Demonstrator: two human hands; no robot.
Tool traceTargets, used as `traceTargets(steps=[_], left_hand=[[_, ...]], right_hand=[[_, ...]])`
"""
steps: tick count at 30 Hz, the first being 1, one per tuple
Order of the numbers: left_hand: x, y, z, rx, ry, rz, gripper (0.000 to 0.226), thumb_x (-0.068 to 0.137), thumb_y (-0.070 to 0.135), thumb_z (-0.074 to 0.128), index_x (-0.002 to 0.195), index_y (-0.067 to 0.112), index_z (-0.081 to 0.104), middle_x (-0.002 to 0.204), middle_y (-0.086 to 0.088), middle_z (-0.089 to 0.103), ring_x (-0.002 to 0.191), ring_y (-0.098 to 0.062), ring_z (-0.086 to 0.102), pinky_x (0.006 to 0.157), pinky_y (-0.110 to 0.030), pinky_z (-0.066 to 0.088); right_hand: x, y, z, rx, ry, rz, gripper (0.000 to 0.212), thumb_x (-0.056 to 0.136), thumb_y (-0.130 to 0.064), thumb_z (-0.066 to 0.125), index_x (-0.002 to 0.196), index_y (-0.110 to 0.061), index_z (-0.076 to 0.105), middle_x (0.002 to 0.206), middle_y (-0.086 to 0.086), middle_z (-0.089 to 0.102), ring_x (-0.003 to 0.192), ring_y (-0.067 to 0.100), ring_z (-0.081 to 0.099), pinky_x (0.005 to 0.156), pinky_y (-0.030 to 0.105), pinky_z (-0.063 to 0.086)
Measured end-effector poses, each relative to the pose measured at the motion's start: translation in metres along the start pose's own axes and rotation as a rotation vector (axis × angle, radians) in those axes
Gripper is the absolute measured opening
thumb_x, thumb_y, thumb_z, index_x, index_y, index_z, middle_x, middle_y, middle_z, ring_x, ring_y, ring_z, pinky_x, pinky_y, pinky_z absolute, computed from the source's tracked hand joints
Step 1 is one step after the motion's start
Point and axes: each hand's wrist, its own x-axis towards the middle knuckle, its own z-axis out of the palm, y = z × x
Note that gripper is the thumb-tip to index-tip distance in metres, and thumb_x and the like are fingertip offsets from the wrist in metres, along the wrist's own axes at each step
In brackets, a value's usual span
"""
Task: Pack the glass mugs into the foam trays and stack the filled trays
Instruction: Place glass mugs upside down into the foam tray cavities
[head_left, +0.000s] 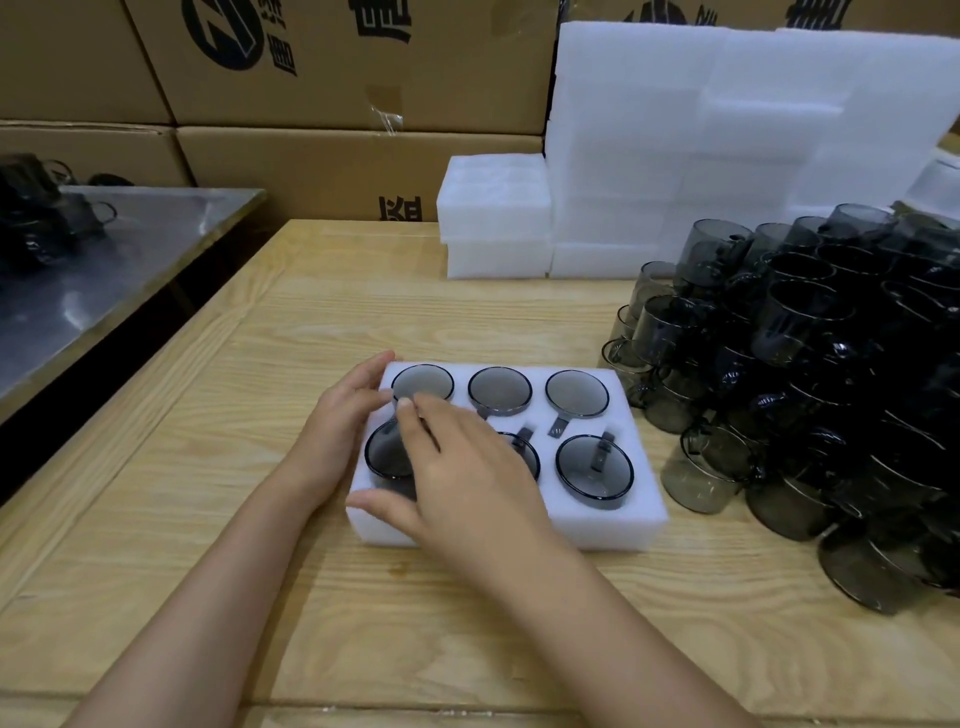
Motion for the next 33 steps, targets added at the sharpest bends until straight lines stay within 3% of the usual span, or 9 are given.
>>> traceTargets(steps=[4,8,10,14,18,23,26,28,33], left_hand=[[-0.015,0.009,0.007,0.228,-0.103,0.139,0.053,0.093,0.039,0.043,0.145,0.036,0.029,0.149,0.029,0.025,0.132,0.022,0.020,0.099,0.004,0.020],[-0.020,0.010,0.013,0.567,-0.184,0.161,0.063,0.086,0.051,0.026,0.146,0.033,0.020,0.151,0.029,0.000,0.137,0.016,-0.009,0.107,-0.004,-0.003],[-0.019,0.010,0.014,0.540,-0.153,0.138,0.059,0.090,0.049,0.027,0.147,0.033,0.023,0.154,0.025,-0.002,0.139,0.013,-0.009,0.111,-0.012,-0.002],[-0.020,0.009,0.011,0.303,-0.032,0.013,0.070,0.084,0.056,0.043,0.149,0.036,0.024,0.158,0.018,0.010,0.142,0.007,0.008,0.116,-0.025,0.011],[-0.020,0.004,0.003,0.172,-0.020,-0.119,0.093,0.073,0.072,0.061,0.150,0.041,0.019,0.149,0.024,0.030,0.135,0.004,0.031,0.105,-0.024,0.028],[-0.024,0.012,0.005,0.288,-0.175,-0.121,0.090,0.061,0.060,0.080,0.128,0.054,0.020,0.094,0.061,0.045,0.089,0.036,0.044,0.067,0.007,0.035],[-0.027,0.025,0.007,0.495,-0.089,-0.075,0.113,0.059,0.057,0.077,0.148,0.038,0.009,0.120,0.058,0.036,0.111,0.031,0.036,0.091,0.003,0.030],[-0.033,0.032,0.017,0.797,0.029,0.089,0.116,0.065,0.075,0.064,0.152,0.034,-0.001,0.153,0.032,0.005,0.141,0.009,0.007,0.118,-0.026,0.010],[-0.057,0.028,0.079,1.223,-0.237,0.326,0.078,0.069,0.083,-0.017,0.140,0.053,-0.025,0.147,0.021,-0.035,0.142,-0.005,-0.027,0.116,-0.045,-0.017]], right_hand=[[-0.012,-0.006,0.004,-0.209,-0.044,0.026,0.082,0.085,-0.073,0.028,0.132,-0.011,0.054,0.136,0.005,0.054,0.131,0.015,0.045,0.109,0.037,0.035],[-0.009,-0.004,-0.001,-0.268,-0.168,-0.078,0.099,0.086,-0.071,0.030,0.148,0.003,0.007,0.157,0.019,0.009,0.146,0.027,-0.001,0.112,0.049,-0.013],[-0.009,-0.003,-0.002,-0.281,-0.150,-0.093,0.103,0.087,-0.067,0.038,0.146,0.005,-0.006,0.156,0.022,-0.004,0.144,0.030,-0.013,0.108,0.050,-0.022],[-0.015,0.000,-0.010,-0.196,-0.102,-0.045,0.100,0.084,-0.072,0.023,0.148,-0.001,-0.007,0.158,0.015,-0.009,0.142,0.024,-0.023,0.108,0.051,-0.025],[-0.033,0.048,-0.036,0.092,0.130,0.175,0.089,0.083,-0.071,0.001,0.151,-0.014,0.007,0.159,-0.003,0.001,0.143,0.005,-0.013,0.112,0.028,-0.020],[-0.048,0.090,-0.029,0.068,-0.224,0.251,0.065,0.094,-0.056,0.005,0.150,-0.027,-0.010,0.152,-0.018,-0.024,0.136,-0.001,-0.028,0.115,0.029,-0.015],[-0.048,0.092,-0.020,0.063,-0.204,0.235,0.062,0.096,-0.052,0.007,0.149,-0.026,-0.012,0.145,-0.022,-0.027,0.139,0.002,-0.024,0.113,0.027,-0.017],[-0.048,0.094,-0.018,0.050,-0.181,0.227,0.063,0.096,-0.052,0.007,0.149,-0.025,-0.013,0.143,-0.022,-0.027,0.140,0.003,-0.023,0.112,0.026,-0.018],[-0.049,0.100,-0.014,0.167,-0.195,0.200,0.058,0.100,-0.042,0.014,0.146,-0.024,-0.015,0.147,-0.019,-0.027,0.134,-0.004,-0.030,0.110,0.023,-0.021]])
